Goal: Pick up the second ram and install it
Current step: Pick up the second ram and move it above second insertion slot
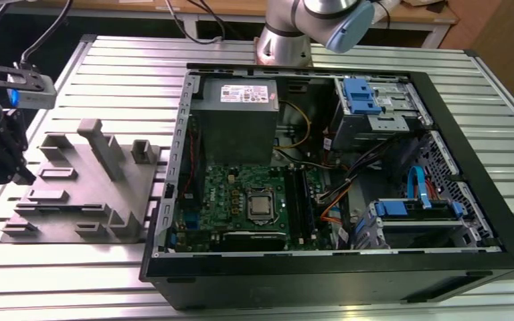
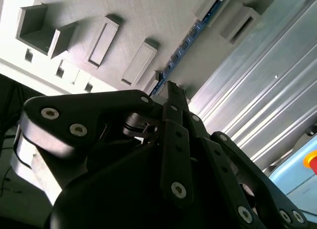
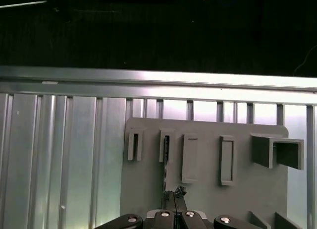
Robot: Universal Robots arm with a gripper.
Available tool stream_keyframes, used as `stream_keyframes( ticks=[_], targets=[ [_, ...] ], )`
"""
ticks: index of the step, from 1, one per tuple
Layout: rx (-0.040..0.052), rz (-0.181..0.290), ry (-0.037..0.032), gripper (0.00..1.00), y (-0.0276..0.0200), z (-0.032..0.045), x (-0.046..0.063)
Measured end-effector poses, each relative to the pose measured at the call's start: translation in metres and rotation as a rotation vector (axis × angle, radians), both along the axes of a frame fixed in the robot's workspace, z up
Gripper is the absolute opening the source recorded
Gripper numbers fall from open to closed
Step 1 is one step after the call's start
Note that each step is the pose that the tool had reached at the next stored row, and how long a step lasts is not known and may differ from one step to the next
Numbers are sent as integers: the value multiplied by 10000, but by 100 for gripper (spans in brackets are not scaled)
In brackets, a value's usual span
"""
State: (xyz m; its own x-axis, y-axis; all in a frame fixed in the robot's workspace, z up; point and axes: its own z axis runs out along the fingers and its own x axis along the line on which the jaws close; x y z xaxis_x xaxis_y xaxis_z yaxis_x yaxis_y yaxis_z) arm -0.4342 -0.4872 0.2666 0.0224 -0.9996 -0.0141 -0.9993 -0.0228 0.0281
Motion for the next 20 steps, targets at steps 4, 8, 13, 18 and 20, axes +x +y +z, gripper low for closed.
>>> stream_keyframes(
  ticks=[4, 8, 13, 18, 20],
  targets=[
    [7, -78, -63, 7, -12, -43, -1],
    [39, -331, -64, 7, -22, -84, -1],
    [56, -594, -65, 7, -25, -146, -1],
    [55, -774, -66, 7, -26, -179, 26],
    [56, -821, -66, 7, -26, -189, 45]
  ],
)
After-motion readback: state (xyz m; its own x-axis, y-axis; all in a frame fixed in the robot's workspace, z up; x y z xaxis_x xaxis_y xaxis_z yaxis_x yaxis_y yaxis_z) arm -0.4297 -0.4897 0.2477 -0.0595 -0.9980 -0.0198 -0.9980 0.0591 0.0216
